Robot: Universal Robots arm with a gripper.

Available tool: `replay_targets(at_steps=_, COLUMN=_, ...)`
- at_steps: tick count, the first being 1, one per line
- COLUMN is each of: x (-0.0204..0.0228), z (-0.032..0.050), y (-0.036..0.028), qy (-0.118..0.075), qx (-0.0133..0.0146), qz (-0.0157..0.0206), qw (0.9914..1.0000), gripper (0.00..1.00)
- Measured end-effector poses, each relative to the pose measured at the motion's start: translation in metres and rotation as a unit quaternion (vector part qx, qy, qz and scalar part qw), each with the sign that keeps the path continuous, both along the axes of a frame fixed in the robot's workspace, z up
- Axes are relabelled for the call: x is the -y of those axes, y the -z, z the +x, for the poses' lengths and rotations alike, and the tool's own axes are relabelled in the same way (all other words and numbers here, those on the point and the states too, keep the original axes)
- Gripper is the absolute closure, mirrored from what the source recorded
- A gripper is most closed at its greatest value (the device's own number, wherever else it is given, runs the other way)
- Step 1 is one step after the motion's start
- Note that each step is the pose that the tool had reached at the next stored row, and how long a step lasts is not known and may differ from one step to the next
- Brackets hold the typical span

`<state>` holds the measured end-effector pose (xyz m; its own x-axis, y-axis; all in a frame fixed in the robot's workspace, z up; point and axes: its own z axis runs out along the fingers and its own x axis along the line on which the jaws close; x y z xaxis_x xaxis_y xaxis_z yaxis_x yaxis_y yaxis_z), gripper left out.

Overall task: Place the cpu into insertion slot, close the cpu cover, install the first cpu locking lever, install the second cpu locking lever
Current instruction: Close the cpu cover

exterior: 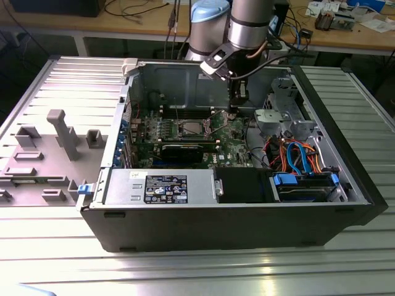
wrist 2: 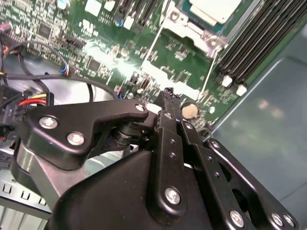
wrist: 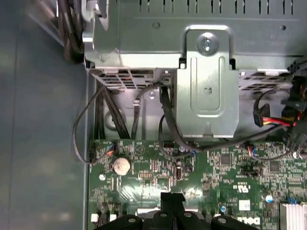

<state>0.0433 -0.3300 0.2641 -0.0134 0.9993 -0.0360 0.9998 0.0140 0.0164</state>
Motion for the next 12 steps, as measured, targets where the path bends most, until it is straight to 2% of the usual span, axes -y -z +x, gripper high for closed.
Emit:
replay_targets(at_steps=4, x=-0.0012, z=0.0098, y=0.0065, qy=0.0, qx=-0.0001, qz=0.0, qw=1.0, gripper=0.89)
replay_targets(at_steps=9, x=-0.0015, z=0.0102, y=0.0157, qy=0.0, qx=-0.0002, qz=0.0, qw=1.0, gripper=0.89)
replay_targets(at_steps=12, x=-0.0019, z=0.0039, y=0.0168, qy=0.0, qx=-0.0003, qz=0.0, qw=1.0, gripper=0.89)
